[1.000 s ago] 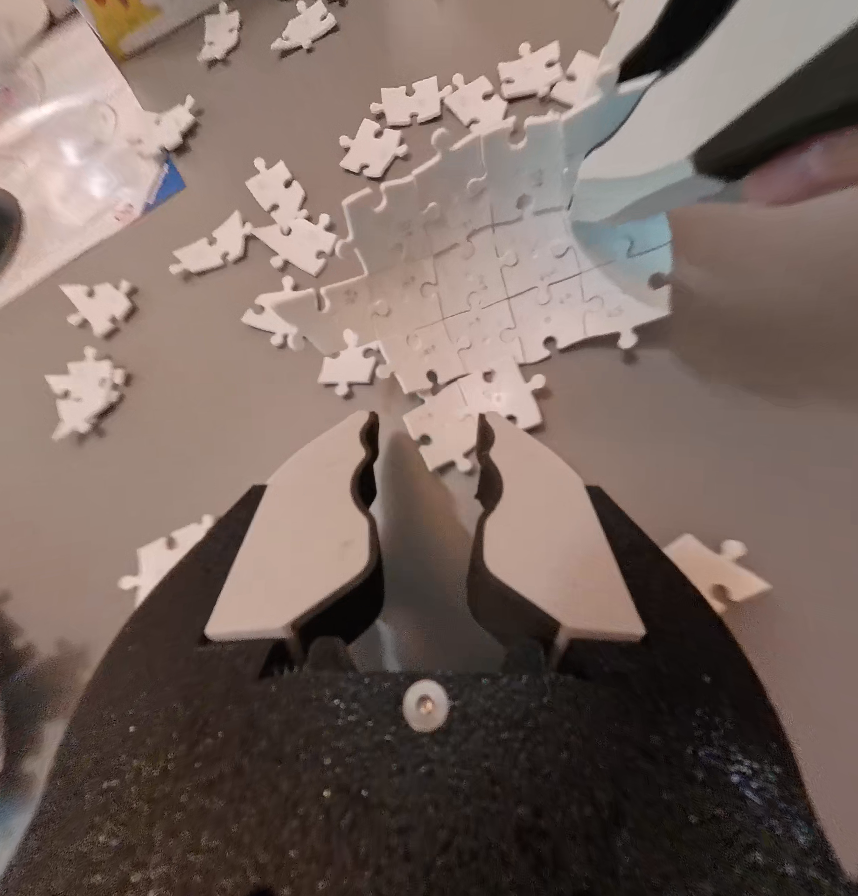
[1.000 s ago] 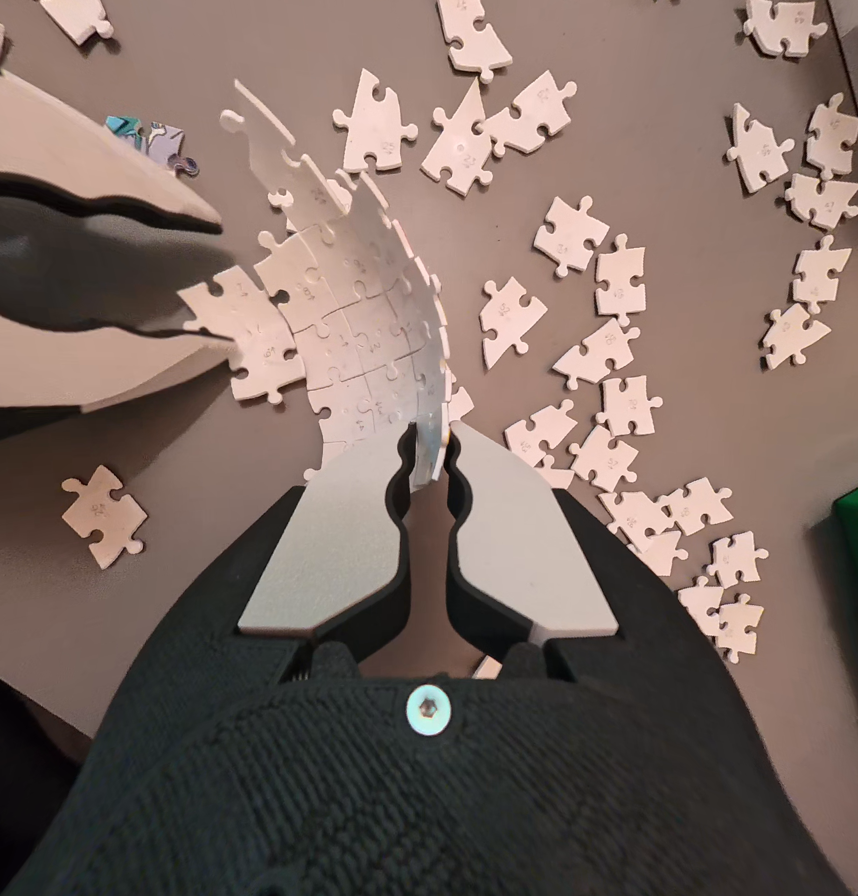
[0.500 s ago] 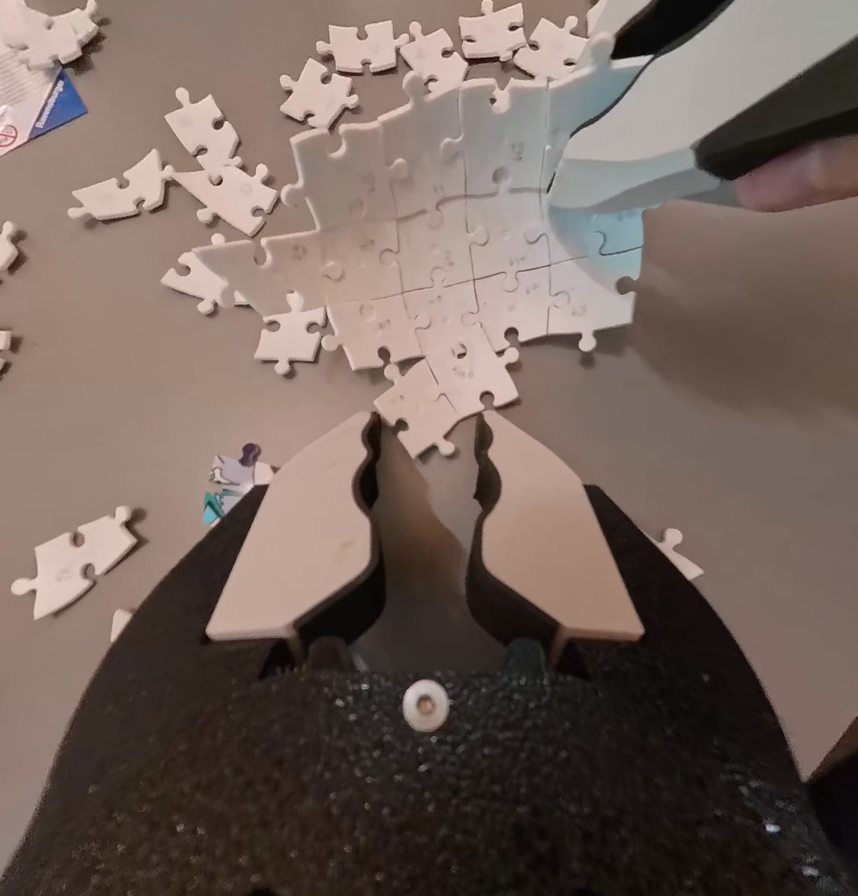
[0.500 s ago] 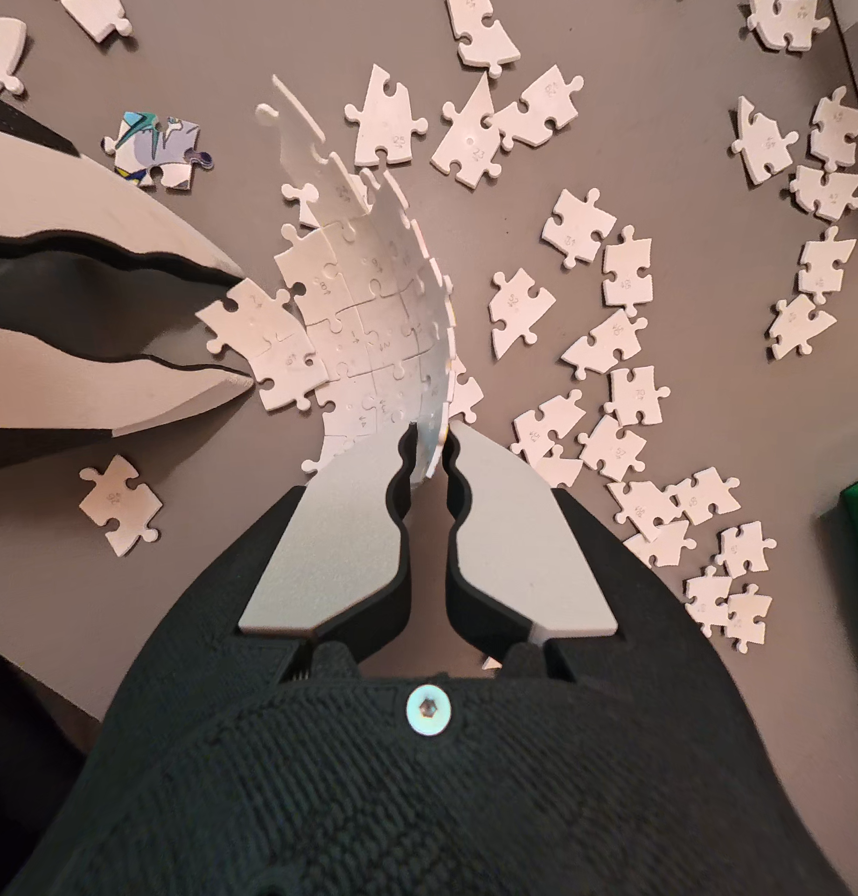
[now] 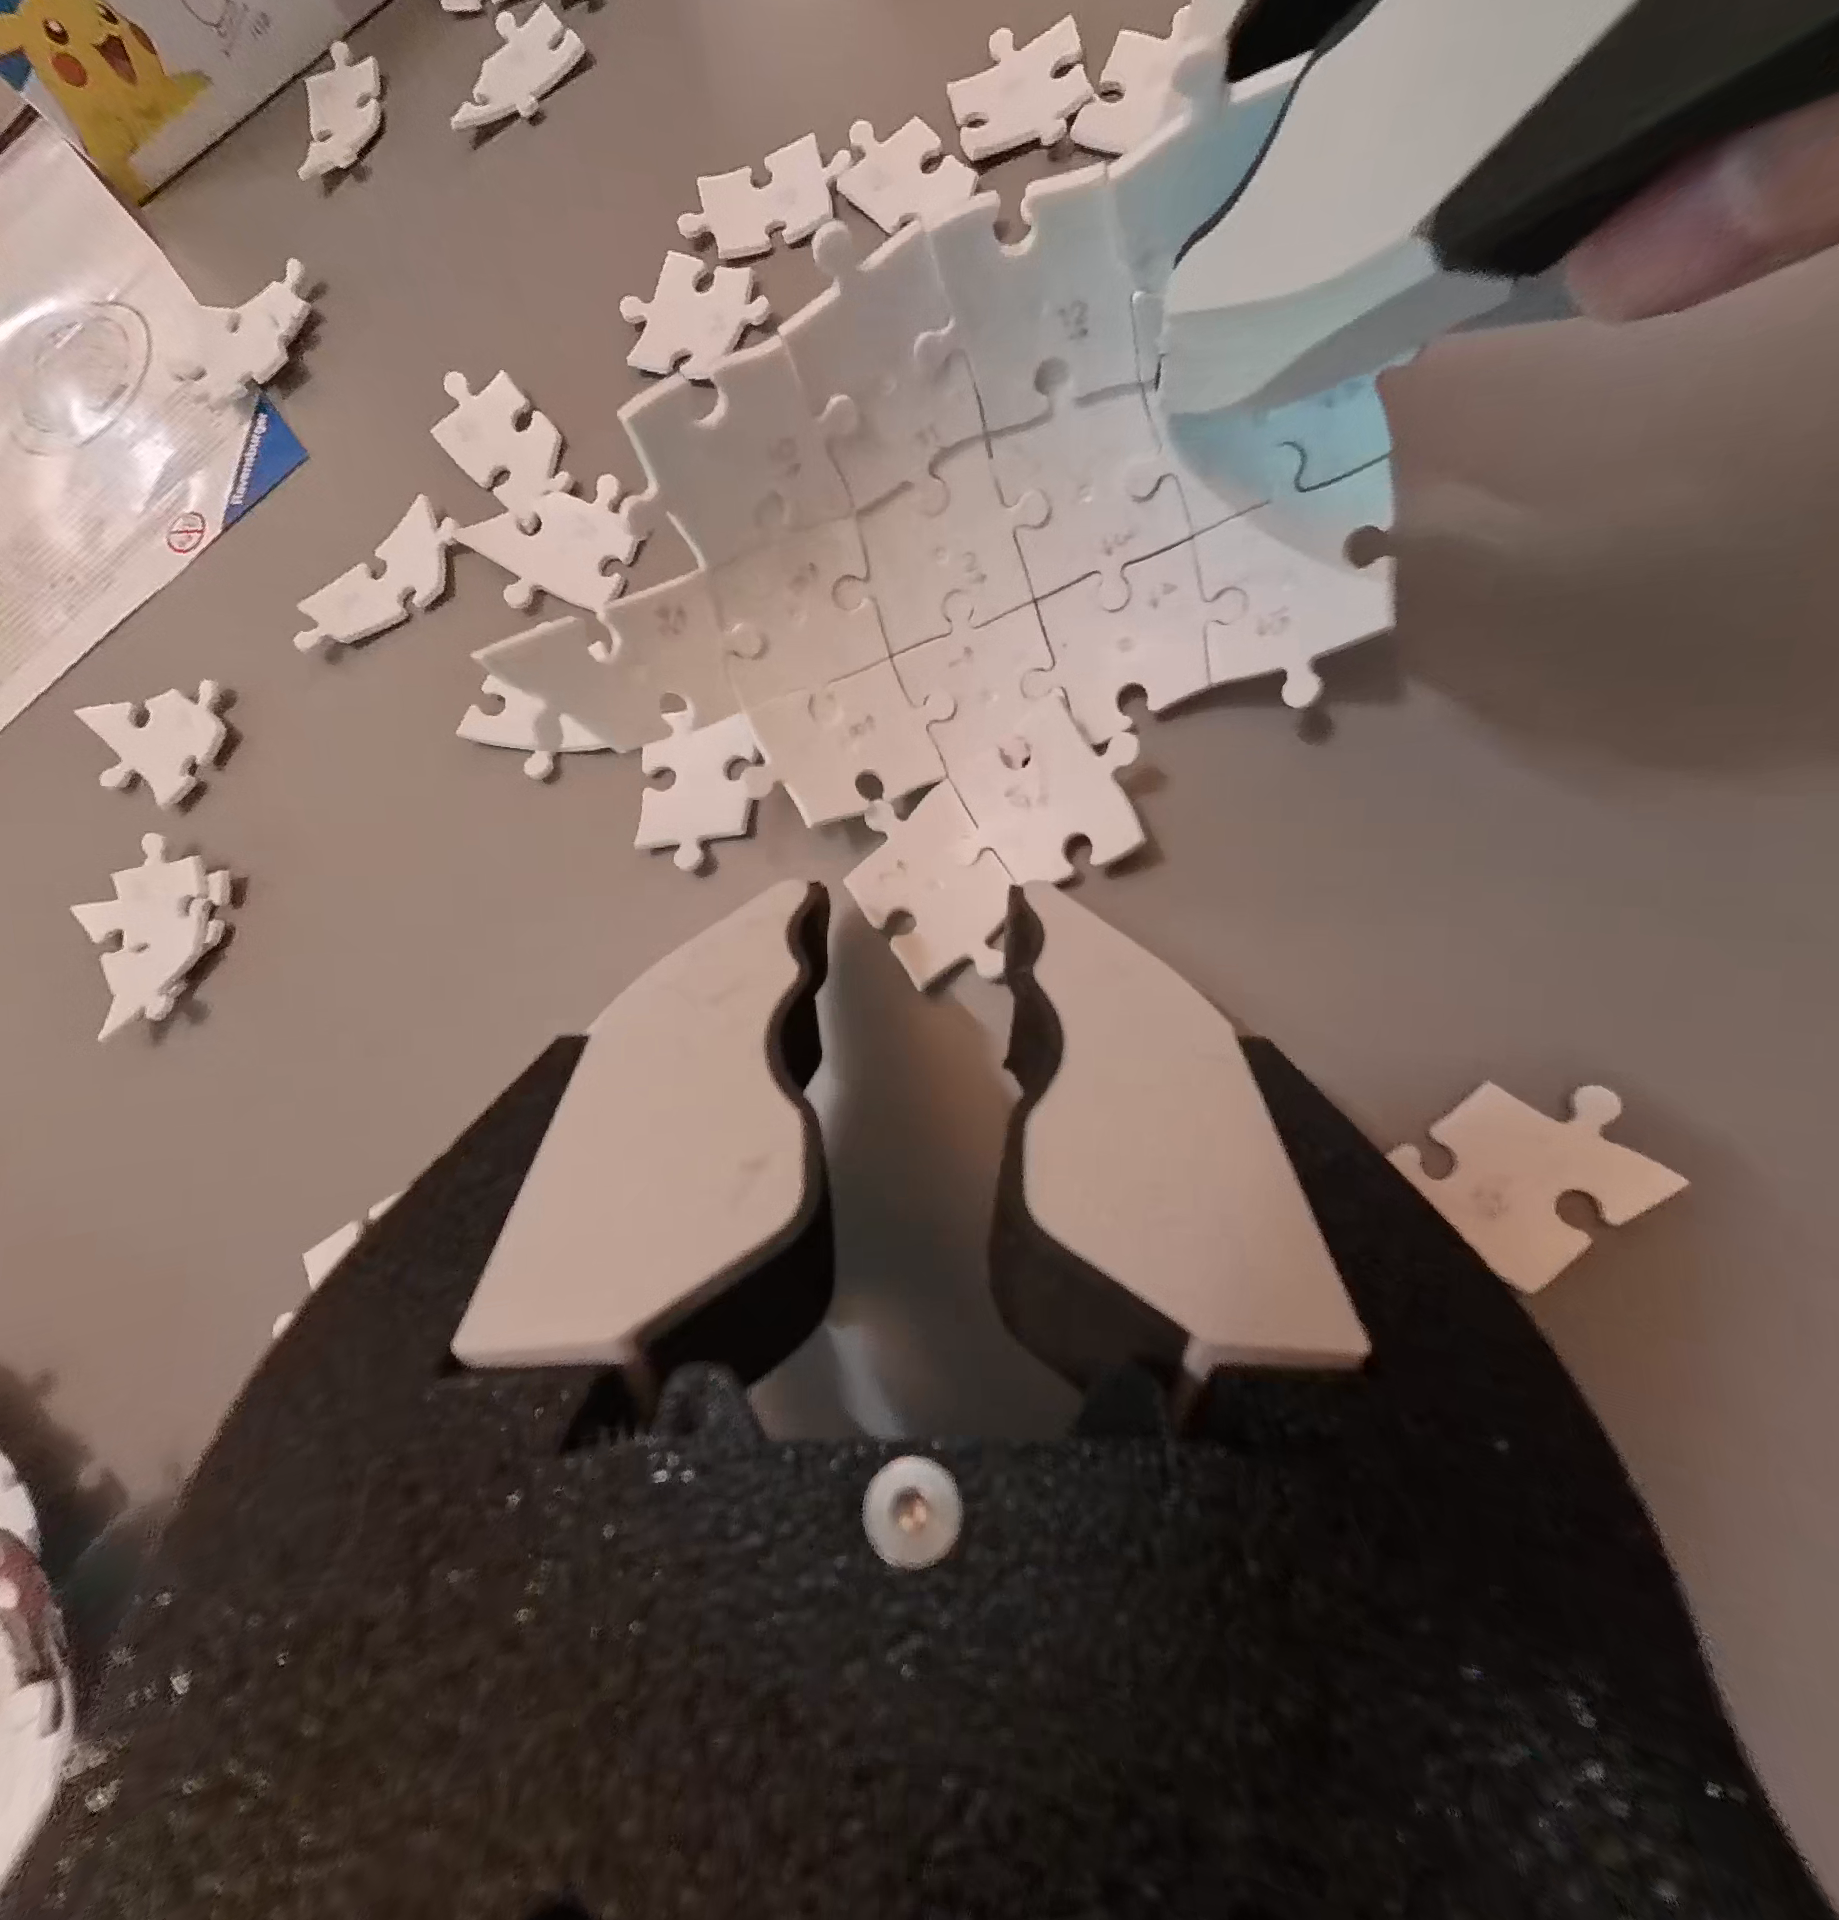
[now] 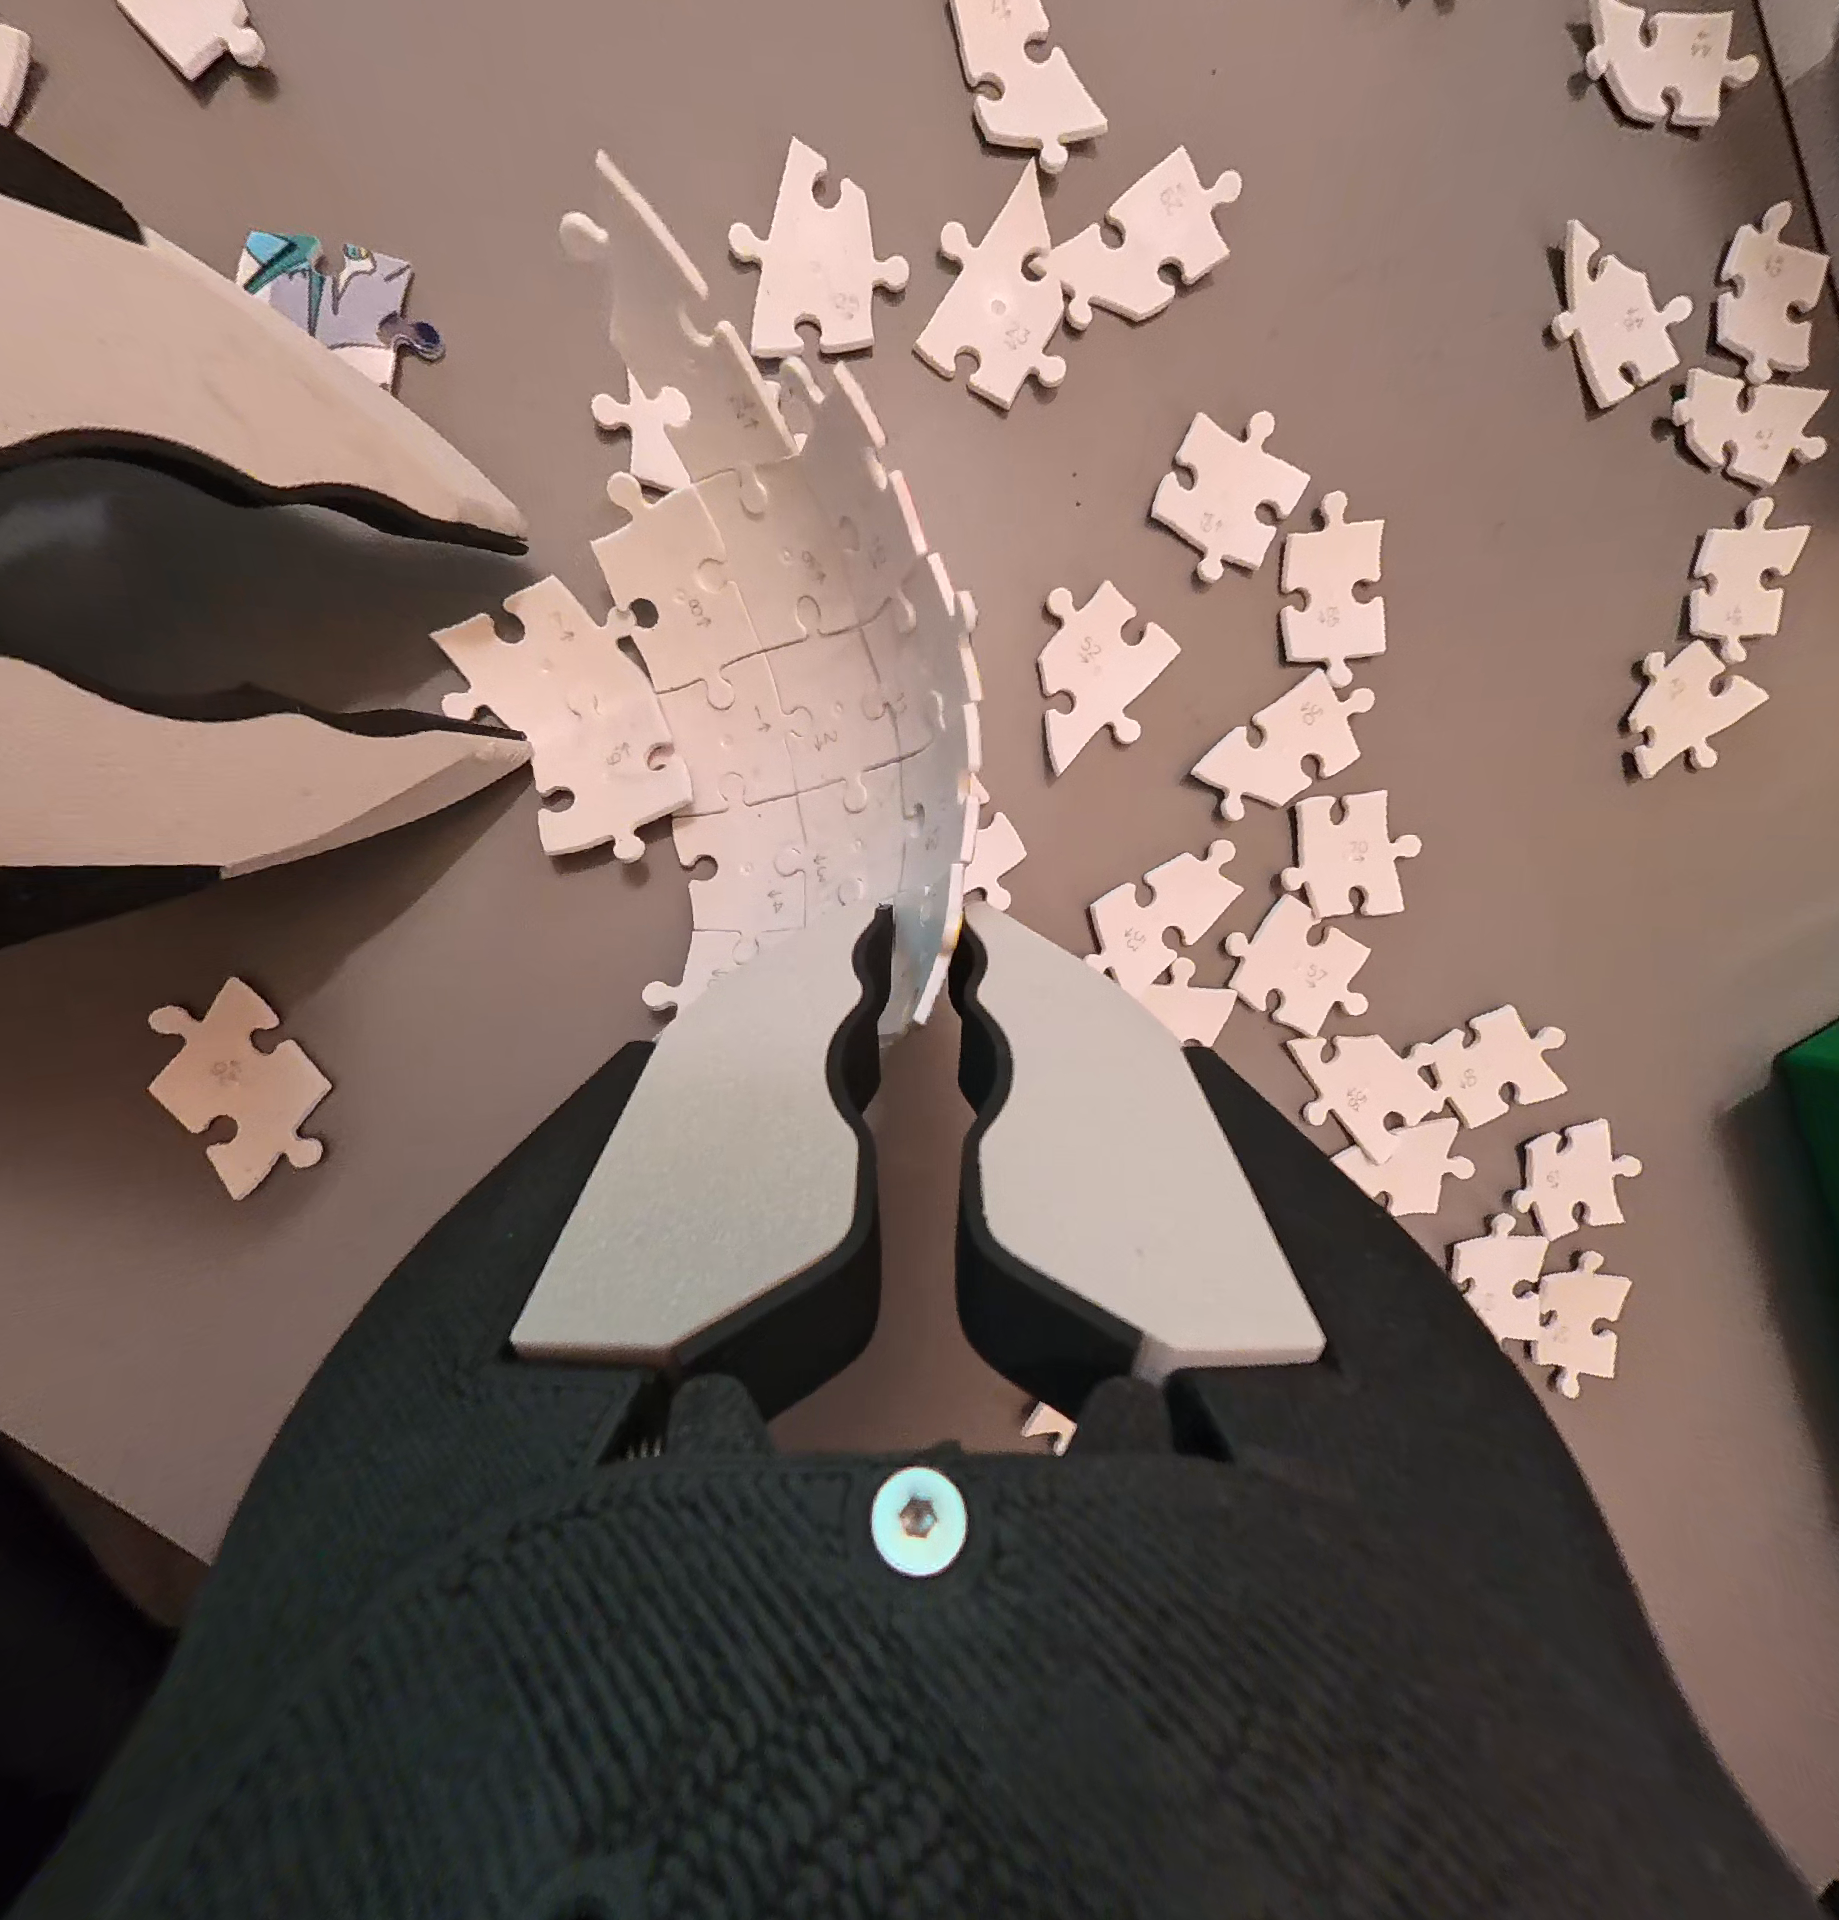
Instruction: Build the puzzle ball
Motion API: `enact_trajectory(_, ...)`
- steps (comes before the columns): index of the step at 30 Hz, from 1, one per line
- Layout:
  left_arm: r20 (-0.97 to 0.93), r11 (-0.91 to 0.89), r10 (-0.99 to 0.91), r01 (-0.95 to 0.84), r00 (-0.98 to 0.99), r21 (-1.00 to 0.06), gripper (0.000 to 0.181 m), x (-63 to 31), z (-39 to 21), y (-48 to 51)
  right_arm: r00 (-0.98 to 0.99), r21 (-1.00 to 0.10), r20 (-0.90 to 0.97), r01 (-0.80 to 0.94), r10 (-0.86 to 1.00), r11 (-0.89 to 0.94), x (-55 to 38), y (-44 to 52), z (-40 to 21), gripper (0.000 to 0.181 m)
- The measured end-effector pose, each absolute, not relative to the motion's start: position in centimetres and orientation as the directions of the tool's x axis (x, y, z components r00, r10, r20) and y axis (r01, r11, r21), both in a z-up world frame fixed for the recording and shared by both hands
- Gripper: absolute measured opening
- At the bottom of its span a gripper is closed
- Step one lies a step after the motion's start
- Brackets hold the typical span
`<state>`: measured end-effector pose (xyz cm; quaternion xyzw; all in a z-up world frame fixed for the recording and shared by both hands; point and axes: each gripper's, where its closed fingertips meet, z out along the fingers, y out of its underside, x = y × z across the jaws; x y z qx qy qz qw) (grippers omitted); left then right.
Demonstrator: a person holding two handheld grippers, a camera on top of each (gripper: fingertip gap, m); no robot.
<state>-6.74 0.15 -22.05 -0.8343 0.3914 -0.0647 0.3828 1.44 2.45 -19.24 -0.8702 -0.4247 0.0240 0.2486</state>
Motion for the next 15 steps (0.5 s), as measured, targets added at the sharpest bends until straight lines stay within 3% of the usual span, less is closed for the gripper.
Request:
enact_trajectory(7, 0.032, -0.543, -0.702, -0.505, 0.712, -0.671, 0.037, -6.44, -22.61, -0.66, 0.640, -0.450, 0.167, 0.727, 0.750, -0.519, 1.54, 2.48, -19.40, 0.011)
enact_trajectory(15, 0.011, -0.520, -0.716, -0.523, 0.698, -0.675, 0.035, -6.23, -22.66, -0.13, 0.630, -0.443, 0.180, 0.738, 0.756, -0.509, 1.47, 2.55, -19.32, 0.011)
